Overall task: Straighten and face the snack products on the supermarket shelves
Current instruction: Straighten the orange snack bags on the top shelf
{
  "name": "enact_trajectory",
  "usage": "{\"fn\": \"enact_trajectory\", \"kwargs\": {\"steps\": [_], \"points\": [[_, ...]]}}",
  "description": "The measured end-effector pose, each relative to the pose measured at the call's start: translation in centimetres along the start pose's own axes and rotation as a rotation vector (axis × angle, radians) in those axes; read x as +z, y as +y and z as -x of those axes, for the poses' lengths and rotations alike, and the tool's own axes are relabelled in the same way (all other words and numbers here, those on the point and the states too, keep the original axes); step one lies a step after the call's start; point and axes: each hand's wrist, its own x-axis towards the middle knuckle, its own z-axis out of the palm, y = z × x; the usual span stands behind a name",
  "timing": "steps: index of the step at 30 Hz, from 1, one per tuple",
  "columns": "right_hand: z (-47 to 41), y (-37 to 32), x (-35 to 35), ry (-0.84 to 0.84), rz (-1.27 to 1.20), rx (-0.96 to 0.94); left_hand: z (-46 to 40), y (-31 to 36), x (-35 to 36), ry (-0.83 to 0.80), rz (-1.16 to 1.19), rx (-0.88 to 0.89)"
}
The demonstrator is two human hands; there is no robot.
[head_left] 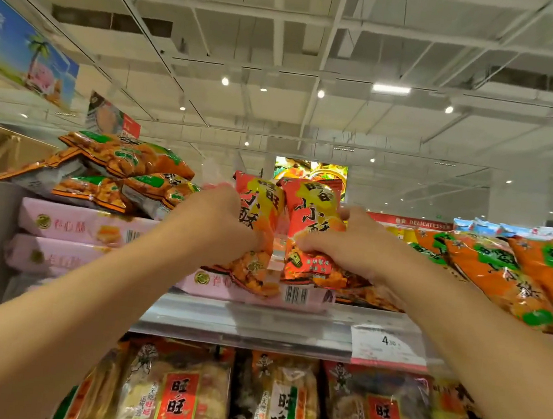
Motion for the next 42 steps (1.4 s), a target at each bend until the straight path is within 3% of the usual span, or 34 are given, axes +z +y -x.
{"fn": "enact_trajectory", "kwargs": {"steps": [3,7,10,14,19,23,33,42], "points": [[2.3,2.3,-1.8,0.101,0.061,-0.049,1.9,1.0,1.9,0.069,0.228,0.083],[6.3,6.0,-4.9,0.195,0.128,-0.041,4.0,3.3,5.4,0.008,0.461,0.236],[9.3,8.6,-7.3,0.221,0.051,0.034,5.3,6.0,8.0,-0.079,0.599,0.333],[13.5,11.2,-10.8,0.196,-0.087,0.13,6.9,10.9,12.0,-0.25,0.761,0.327],[18.6,15.1,-16.2,0.239,-0.085,0.138,9.8,18.6,17.1,-0.412,0.864,0.437],[22.0,20.0,-21.8,0.38,-0.014,0.25,12.5,25.5,21.0,-0.524,0.941,0.453],[27.8,31.1,-39.1,0.426,0.017,0.324,17.4,44.7,29.1,-0.498,0.848,0.449],[23.2,36.6,-46.7,0.394,0.012,0.206,12.8,51.6,30.8,-0.329,0.709,0.422]]}}
